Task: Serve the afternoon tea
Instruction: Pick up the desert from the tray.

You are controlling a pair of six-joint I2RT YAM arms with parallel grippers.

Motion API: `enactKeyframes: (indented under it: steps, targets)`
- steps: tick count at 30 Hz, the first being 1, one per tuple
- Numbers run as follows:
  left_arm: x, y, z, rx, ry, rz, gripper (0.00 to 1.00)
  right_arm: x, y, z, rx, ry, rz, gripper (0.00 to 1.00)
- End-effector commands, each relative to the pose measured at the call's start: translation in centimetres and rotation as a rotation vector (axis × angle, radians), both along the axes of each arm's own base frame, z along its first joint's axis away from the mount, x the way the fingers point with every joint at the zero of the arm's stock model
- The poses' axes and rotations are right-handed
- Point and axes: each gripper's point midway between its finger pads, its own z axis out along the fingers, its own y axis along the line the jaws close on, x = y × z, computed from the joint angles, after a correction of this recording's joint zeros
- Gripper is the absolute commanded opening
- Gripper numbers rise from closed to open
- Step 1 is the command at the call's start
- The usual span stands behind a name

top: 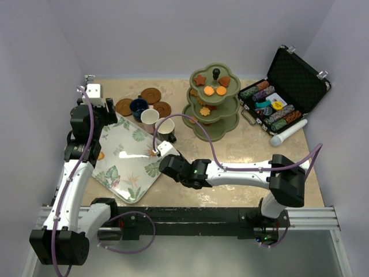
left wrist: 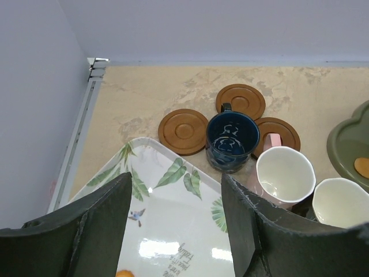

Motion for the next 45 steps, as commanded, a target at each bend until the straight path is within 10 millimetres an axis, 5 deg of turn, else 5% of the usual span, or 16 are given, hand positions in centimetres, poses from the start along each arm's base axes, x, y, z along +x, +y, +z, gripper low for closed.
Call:
enactKeyframes:
  steps: [1, 15, 28, 45]
  targets:
    - [0.0, -0.2, 0.9, -0.027, -0.047, -0.005, 0.68, 0.2, 2.2, 2.5, 0.129, -0.003, 0.004, 0.44]
    - [0.1, -0.7, 0.9, -0.040, -0.048, -0.034, 0.68, 0.0, 2.9, -0.2, 0.072, 0.038, 0.001, 0.50]
    - [0.0, -0.9, 0.9, -0.041, -0.050, -0.043, 0.69, 0.8, 2.4, -0.8, 0.051, 0.031, -0.041, 0.55]
    - [0.0, -0.9, 1.1, -0.042, -0.054, -0.046, 0.69, 0.2, 2.2, -3.0, 0.032, 0.104, -0.014, 0.53]
